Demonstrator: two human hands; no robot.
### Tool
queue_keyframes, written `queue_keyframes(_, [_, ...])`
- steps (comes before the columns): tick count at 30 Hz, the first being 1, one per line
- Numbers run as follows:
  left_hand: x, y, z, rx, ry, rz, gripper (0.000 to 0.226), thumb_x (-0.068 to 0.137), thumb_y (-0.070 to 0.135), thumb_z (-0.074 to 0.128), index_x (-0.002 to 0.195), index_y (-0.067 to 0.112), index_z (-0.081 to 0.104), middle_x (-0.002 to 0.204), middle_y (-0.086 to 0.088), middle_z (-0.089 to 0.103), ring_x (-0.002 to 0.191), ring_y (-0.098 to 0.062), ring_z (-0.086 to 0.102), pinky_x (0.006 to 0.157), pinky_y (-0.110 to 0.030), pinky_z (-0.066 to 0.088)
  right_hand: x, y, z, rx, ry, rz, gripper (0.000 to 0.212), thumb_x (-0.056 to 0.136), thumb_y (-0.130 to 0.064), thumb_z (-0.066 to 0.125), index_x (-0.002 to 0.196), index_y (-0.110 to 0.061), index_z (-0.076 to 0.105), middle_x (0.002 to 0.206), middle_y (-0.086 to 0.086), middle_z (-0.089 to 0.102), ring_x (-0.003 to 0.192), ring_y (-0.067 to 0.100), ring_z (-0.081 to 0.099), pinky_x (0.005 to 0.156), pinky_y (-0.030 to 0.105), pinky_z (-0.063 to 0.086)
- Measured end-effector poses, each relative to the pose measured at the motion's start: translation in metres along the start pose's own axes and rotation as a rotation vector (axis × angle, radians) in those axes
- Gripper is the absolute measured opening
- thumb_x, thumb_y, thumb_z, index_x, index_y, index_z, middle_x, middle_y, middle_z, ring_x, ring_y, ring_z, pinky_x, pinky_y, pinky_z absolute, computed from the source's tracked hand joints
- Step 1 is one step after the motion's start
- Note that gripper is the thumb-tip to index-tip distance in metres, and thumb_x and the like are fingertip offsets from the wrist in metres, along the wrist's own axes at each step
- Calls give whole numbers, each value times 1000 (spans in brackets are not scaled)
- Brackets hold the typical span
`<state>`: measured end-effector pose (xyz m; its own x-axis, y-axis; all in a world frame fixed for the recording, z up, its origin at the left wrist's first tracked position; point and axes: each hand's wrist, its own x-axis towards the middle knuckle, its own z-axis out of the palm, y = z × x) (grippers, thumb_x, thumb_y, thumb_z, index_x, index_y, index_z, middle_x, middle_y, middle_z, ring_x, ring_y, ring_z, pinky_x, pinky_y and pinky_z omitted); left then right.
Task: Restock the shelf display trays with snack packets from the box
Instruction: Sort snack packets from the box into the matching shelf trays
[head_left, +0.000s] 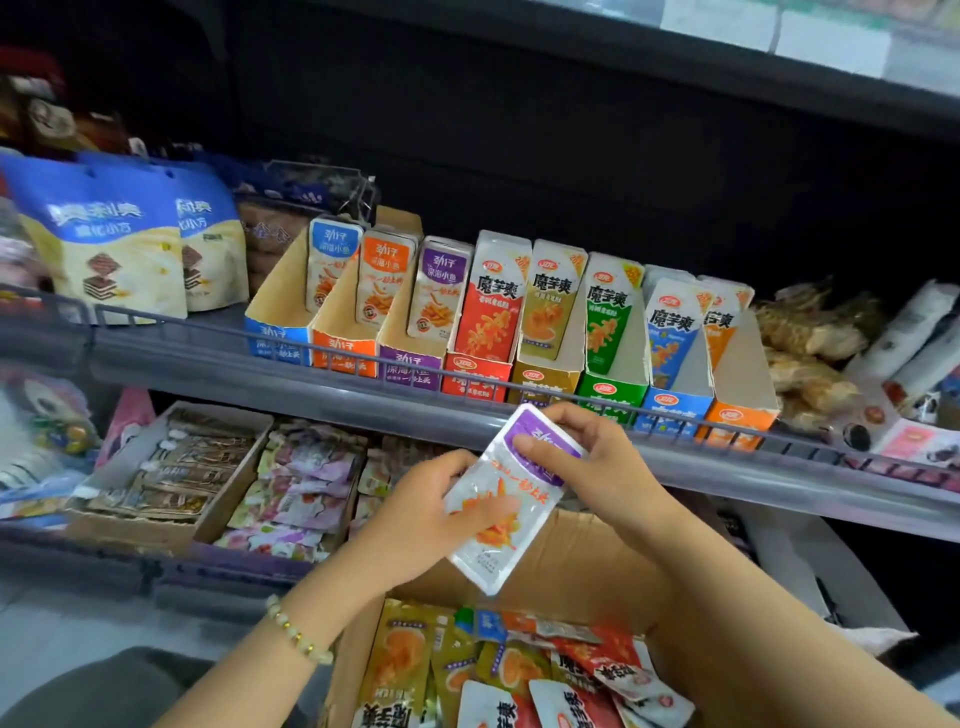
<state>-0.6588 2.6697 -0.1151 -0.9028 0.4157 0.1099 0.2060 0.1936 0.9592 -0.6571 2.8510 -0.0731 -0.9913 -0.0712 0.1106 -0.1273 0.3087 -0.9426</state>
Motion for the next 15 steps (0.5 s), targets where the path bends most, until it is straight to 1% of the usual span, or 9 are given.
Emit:
queue_keyframes(3, [1,2,-7,-28,1,0,34,77,39,67,101,15,64,93,6,74,83,-7,71,73,-29,59,5,-5,0,24,36,31,21,85,-23,68,99,-9,62,80,-3,75,73,13,72,61,23,56])
queue_keyframes(6, [1,4,-10,-74,-3,35,38,77,45,67,102,17,62,94,9,74,85,-7,71,73,-29,59,10,-6,2,79,-3,95,20,89,-27,64,104,-14,61,85,2,75,77,17,73,69,31,61])
queue_keyframes(8, [3,8,-13,-151,10,73,39,78,48,71,100,16,61,94,7,73,86,-10,71,71,-25,58,14,-6,5,174,-48,167,20,91,-29,60,107,-17,61,89,5,75,79,17,72,72,30,59])
queue_keyframes(10, [7,12,-19,-207,50,100,44,72,50,69,92,12,59,91,3,73,85,-12,71,67,-23,57,20,-7,8,311,-94,227,29,87,-33,59,111,-16,61,92,6,74,80,15,70,72,28,58])
queue_keyframes(11, [9,15,-23,-200,64,102,43,74,50,70,90,12,57,89,2,73,84,-12,71,65,-22,56,23,-8,8,356,-106,239,34,83,-34,60,112,-16,61,92,6,74,81,14,70,71,27,58])
queue_keyframes(13, [13,19,-31,-143,67,87,36,79,48,69,88,15,56,87,6,72,82,-11,71,61,-22,54,28,-15,5,353,-131,220,41,77,-33,63,114,-15,61,95,5,74,83,14,71,70,26,58])
queue_keyframes(15, [18,22,-39,-88,69,81,31,76,46,62,90,19,56,88,10,71,82,-8,70,59,-21,54,34,-26,0,249,-155,186,42,72,-28,69,111,-14,61,98,6,75,88,17,72,71,26,58])
